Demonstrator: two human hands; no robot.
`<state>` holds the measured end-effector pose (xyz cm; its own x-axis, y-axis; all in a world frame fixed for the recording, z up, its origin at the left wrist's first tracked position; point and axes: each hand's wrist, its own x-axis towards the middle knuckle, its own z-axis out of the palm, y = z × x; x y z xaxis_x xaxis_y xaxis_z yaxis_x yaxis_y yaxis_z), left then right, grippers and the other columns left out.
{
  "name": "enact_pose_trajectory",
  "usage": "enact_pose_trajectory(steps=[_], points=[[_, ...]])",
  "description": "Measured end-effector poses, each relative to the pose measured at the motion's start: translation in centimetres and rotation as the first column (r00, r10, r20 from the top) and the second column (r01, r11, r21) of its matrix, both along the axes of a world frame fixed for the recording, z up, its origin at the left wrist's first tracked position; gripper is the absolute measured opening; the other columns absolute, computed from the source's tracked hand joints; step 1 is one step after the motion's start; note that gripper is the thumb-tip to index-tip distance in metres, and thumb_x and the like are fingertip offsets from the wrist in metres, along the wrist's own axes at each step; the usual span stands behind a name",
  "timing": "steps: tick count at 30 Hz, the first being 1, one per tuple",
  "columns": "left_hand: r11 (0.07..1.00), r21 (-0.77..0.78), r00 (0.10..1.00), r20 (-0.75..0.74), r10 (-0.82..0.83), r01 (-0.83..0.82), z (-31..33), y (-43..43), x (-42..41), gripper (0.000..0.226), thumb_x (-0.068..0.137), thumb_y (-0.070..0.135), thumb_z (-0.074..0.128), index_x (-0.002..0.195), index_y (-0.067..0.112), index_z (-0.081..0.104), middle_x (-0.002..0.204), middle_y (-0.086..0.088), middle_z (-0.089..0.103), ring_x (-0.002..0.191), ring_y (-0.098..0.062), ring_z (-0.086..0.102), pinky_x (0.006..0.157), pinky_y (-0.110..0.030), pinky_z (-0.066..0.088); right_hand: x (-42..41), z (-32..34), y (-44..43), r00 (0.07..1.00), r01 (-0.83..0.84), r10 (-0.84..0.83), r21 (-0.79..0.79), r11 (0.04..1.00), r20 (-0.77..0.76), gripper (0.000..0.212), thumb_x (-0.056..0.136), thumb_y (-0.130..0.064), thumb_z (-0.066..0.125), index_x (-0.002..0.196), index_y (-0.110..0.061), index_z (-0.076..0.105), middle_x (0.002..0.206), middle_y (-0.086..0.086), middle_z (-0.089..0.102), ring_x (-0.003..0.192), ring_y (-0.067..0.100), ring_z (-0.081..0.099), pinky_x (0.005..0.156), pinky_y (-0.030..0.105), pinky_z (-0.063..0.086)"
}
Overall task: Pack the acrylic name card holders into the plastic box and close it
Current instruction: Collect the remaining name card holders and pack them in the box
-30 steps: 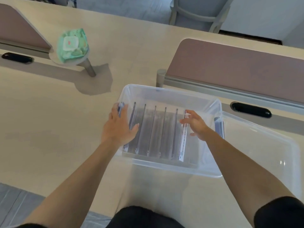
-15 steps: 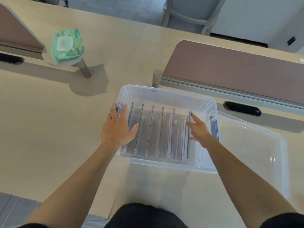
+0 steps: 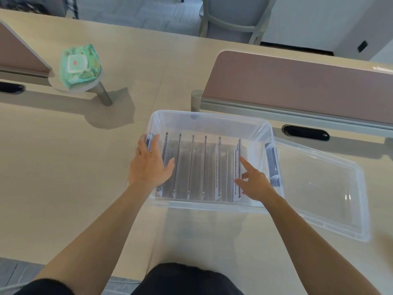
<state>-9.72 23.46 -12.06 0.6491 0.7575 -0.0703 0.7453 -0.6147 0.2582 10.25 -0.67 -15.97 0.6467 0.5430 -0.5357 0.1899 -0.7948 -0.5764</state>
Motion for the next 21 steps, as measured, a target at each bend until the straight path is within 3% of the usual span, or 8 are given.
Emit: enact_pose_trajectory(steps=[8, 21], points=[[1.0, 0.003, 1.0, -0.015, -0.003, 0.003, -0.16, 0.02, 0.12, 0.076, 0.084, 0.05, 0.061, 0.142, 0.021, 0.021, 0.154, -0.014, 0.013, 0.129, -0.035, 0.038, 0.08, -0.044, 0.05, -0.21, -0.22, 0.55, 0.997, -0.081, 0.081, 0.025, 0.996, 0.019, 0.077, 0.095, -0.037, 0.061, 0.155, -0.046, 0.013, 0.129, 0.002, 0.059, 0.106, 0.023, 0.063, 0.093, 0.038, 0.056], [1.0, 0.028, 0.999, -0.036, 0.004, -0.003, 0.06, -0.16, 0.25, 0.073, 0.085, 0.051, 0.059, 0.14, 0.022, 0.022, 0.154, -0.014, 0.013, 0.129, -0.034, 0.039, 0.08, -0.043, 0.049, -0.45, -0.05, 0.78, 0.992, -0.124, 0.123, 0.044, 0.991, 0.026, 0.077, 0.096, -0.035, 0.06, 0.155, -0.043, 0.011, 0.132, 0.003, 0.058, 0.107, 0.02, 0.059, 0.1, 0.04, 0.051]])
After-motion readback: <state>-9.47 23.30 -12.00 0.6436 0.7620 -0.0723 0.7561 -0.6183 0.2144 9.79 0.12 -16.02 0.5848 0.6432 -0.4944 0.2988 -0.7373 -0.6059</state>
